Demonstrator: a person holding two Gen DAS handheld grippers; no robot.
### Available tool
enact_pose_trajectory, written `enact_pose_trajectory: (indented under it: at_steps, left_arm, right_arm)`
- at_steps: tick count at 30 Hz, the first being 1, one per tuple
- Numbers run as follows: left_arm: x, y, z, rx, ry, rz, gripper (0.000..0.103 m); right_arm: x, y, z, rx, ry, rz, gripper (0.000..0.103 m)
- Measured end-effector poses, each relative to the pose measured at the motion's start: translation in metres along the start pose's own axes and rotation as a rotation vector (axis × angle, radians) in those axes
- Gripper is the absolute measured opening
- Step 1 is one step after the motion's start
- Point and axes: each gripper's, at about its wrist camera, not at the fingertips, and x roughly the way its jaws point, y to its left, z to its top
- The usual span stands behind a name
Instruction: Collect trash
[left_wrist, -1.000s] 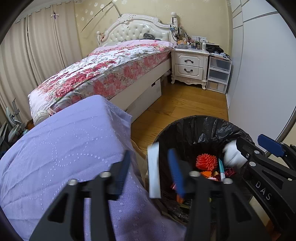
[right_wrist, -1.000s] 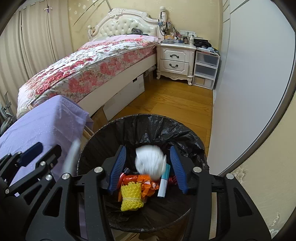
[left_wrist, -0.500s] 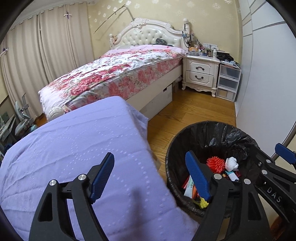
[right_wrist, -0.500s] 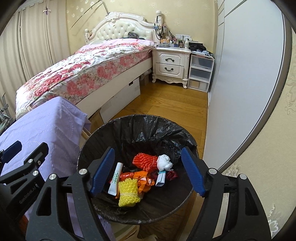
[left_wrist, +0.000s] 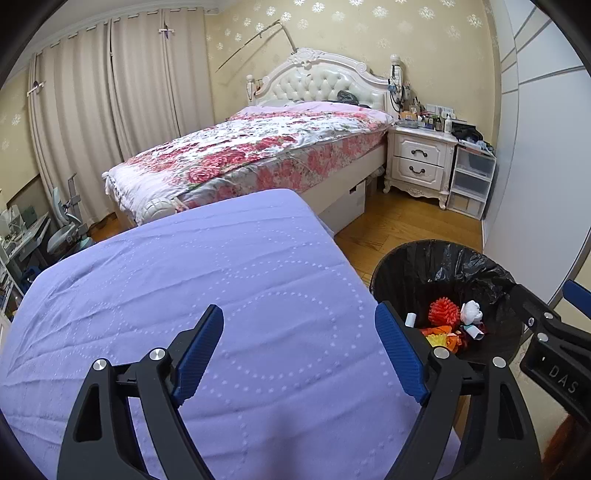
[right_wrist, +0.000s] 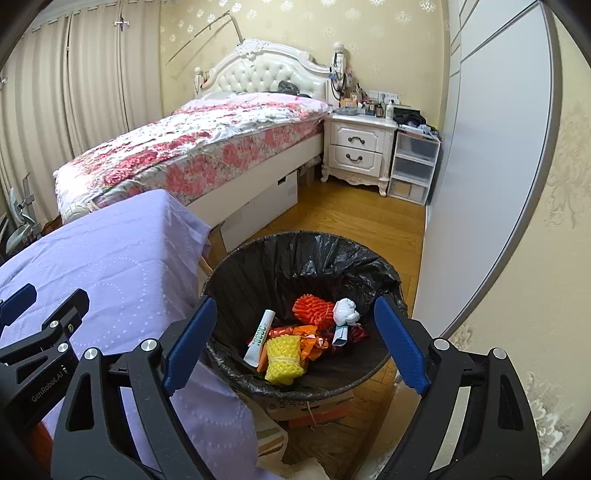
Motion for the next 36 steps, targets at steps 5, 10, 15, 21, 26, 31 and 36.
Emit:
enact_pose_trajectory:
  at_steps: [5, 10, 15, 21, 26, 31, 36]
  left_arm:
    - [-0.022, 0.013, -0.008, -0.019, -0.027, 0.007, 0.082]
    - [-0.044, 0.022, -0.017, -0.043, -0.055, 0.015, 0.082]
    - [-0.062, 0.027, -0.026, -0.058, -0.083, 0.022, 0.082]
    - [-0.075, 0.03, -0.03, -0.061, -0.107, 0.027, 0.082]
    - [-0.078, 0.032, -0.033, -0.068, -0.108, 0.031, 0.082]
    - [-0.079, 0.032, -0.034, -0.07, -0.107, 0.03, 0.082]
    - [-0.08, 0.034, -0.035, -0.074, -0.106, 0.033, 0.082]
  right_arm:
    - [-0.024, 0.004, -0.005, -0.011, -0.04, 0.002, 0.086]
    - [-0.043, 0.008, -0.013, -0.033, -0.062, 0.009, 0.086]
    - [-0.061, 0.011, -0.019, -0.051, -0.088, 0.017, 0.086]
    - [-0.075, 0.016, -0.024, -0.065, -0.108, 0.025, 0.086]
    - [-0.081, 0.017, -0.024, -0.071, -0.117, 0.026, 0.086]
    - [-0.082, 0.019, -0.025, -0.074, -0.119, 0.028, 0.086]
    - [-0.083, 0.021, -0.025, -0.075, -0.12, 0.031, 0.086]
